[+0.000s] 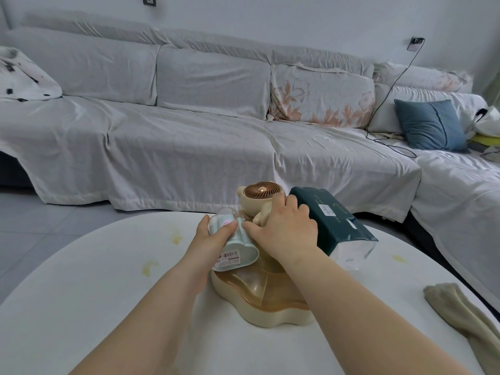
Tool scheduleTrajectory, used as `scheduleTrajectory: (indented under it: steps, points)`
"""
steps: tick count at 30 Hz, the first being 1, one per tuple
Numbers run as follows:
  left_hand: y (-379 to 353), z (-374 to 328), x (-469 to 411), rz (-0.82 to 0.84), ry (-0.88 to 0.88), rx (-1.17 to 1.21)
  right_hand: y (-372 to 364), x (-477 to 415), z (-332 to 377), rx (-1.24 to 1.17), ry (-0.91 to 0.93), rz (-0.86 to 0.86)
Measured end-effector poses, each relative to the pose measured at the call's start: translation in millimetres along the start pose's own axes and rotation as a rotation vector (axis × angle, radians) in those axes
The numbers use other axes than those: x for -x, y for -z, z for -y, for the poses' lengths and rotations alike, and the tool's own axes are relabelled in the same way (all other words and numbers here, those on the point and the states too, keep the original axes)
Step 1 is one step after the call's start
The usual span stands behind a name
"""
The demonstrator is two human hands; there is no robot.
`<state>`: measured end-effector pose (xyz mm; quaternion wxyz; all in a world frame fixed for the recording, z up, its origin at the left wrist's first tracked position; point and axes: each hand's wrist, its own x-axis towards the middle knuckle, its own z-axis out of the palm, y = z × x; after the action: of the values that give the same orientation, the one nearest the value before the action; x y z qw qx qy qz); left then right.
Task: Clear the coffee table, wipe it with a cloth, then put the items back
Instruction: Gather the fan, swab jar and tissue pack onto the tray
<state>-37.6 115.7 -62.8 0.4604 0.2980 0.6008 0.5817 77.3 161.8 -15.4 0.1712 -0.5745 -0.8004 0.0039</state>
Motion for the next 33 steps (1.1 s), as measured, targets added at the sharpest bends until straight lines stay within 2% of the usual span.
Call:
scheduleTrajectory:
  steps: [10, 16, 21, 23, 25, 27, 29, 31, 33]
  points:
    - [4, -3, -1, 0.0, 0.025, 0.053, -5, -1, 1, 0.016, 0.005, -0.07]
    - [2, -3, -2, -0.02, 0.017, 0.058, 7, 2, 6, 0.047, 0.105, -0.151]
    - [2, -6, -5, -0.005, 0.06, 0.078, 54, 1, -26, -0.22, 0.206, -0.379]
    - [4, -7, -6, -0.001, 0.086, 0.054, 74, -6, -57, -0.382, 0.094, -0.438]
    - [7, -9, -8, 0.0, 0.112, 0.028, 86, -16, -92, -0.609, -0.124, -0.436]
    - [9, -12, -9, -0.015, 0.129, 0.005, 88, -23, -124, -0.891, -0.361, -0.273]
    - [9, -16, -12, -0.025, 0.142, -0.031, 78, -26, -149, -1.111, -0.55, 0.065]
    - [6, -19, -15, -0.021, 0.168, -0.069, 57, -25, -167, -1.151, -0.625, 0.337]
    - [2, -20, -16, -0.016, 0.189, -0.104, 37, -25, -174, -1.185, -0.624, 0.474]
